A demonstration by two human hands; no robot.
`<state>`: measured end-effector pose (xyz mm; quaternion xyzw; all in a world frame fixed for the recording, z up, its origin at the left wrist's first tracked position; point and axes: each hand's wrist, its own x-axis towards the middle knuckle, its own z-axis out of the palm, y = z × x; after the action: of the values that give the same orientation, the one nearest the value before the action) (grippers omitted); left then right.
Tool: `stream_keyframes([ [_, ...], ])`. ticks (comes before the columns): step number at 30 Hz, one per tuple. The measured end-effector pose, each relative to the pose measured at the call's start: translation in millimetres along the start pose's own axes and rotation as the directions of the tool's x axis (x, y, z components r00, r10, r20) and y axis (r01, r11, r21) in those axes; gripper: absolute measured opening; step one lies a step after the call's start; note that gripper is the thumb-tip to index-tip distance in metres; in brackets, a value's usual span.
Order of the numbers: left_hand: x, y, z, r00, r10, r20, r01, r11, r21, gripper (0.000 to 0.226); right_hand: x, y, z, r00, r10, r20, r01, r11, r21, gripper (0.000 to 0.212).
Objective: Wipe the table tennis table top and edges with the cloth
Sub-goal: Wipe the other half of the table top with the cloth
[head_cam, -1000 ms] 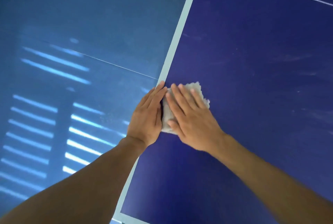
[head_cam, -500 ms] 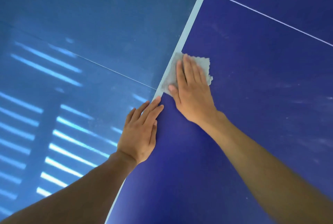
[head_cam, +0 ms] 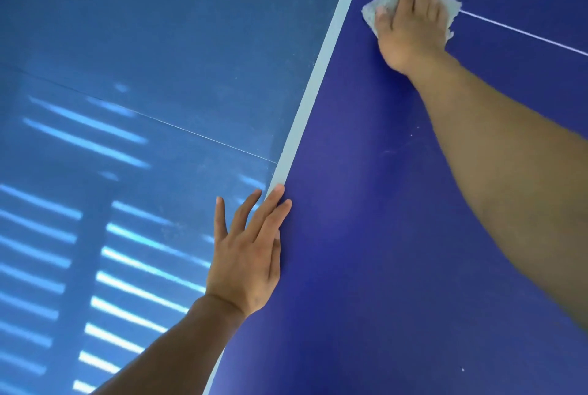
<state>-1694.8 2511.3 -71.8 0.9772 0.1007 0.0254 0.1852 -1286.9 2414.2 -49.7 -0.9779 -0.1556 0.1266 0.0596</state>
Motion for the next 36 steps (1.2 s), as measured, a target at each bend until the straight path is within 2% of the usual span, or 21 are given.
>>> stream_keyframes([
  [2, 0, -2, -1, 1.000, 0.023, 0.012, -0.024, 1.000, 0.020, 0.051, -28, -8, 13, 1.000, 0.023, -0.017, -0.022, 1.000, 0.022, 0.073],
  [8, -5, 5, -8, 0.996, 0.091, 0.023, -0.092, 0.992, 0.084, 0.048, -183, -10, 46, 0.991, -0.131, 0.022, 0.130, 0.991, 0.029, 0.072],
  [12, 12, 18, -10, 0.991, 0.131, -0.013, -0.130, 0.990, 0.059, 0.039, -262, 11, 58, 0.989, -0.150, -0.005, 0.149, 0.988, -0.029, 0.073],
  [15, 47, 37, -7, 0.993, 0.114, 0.040, -0.116, 0.993, 0.037, 0.046, -251, 13, 58, 0.985, -0.173, 0.004, 0.173, 0.984, -0.032, 0.073],
  [19, 65, 46, 2, 0.989, 0.106, 0.099, -0.113, 0.991, 0.071, 0.048, -166, -2, 42, 0.965, -0.260, -0.028, 0.259, 0.965, -0.035, 0.070],
  [21, 65, 43, 4, 0.990, 0.115, 0.079, -0.120, 0.991, 0.066, 0.047, -115, -10, 33, 0.975, -0.213, -0.055, 0.214, 0.977, 0.002, 0.070],
  [24, 63, 41, 5, 0.989, 0.132, 0.060, -0.136, 0.989, 0.063, 0.046, -61, -8, 18, 0.986, -0.167, -0.014, 0.168, 0.985, 0.032, 0.071],
  [27, 65, 40, 6, 0.990, 0.129, 0.053, -0.133, 0.988, 0.083, 0.046, -40, 23, 6, 0.990, -0.141, 0.007, 0.141, 0.989, 0.054, 0.072],
  [29, 65, 43, 6, 0.991, 0.121, 0.051, -0.125, 0.988, 0.088, 0.047, -45, 59, -1, 1.000, 0.004, -0.026, -0.002, 0.997, 0.078, 0.072],
  [32, 67, 46, 6, 0.992, 0.112, 0.061, -0.117, 0.989, 0.090, 0.048, -70, 105, -5, 0.968, 0.242, -0.060, -0.234, 0.965, 0.121, 0.073],
  [36, 68, 47, 5, 0.990, 0.112, 0.088, -0.123, 0.984, 0.128, 0.049, -92, 108, 4, 0.931, 0.351, -0.100, -0.342, 0.935, 0.096, 0.073],
])
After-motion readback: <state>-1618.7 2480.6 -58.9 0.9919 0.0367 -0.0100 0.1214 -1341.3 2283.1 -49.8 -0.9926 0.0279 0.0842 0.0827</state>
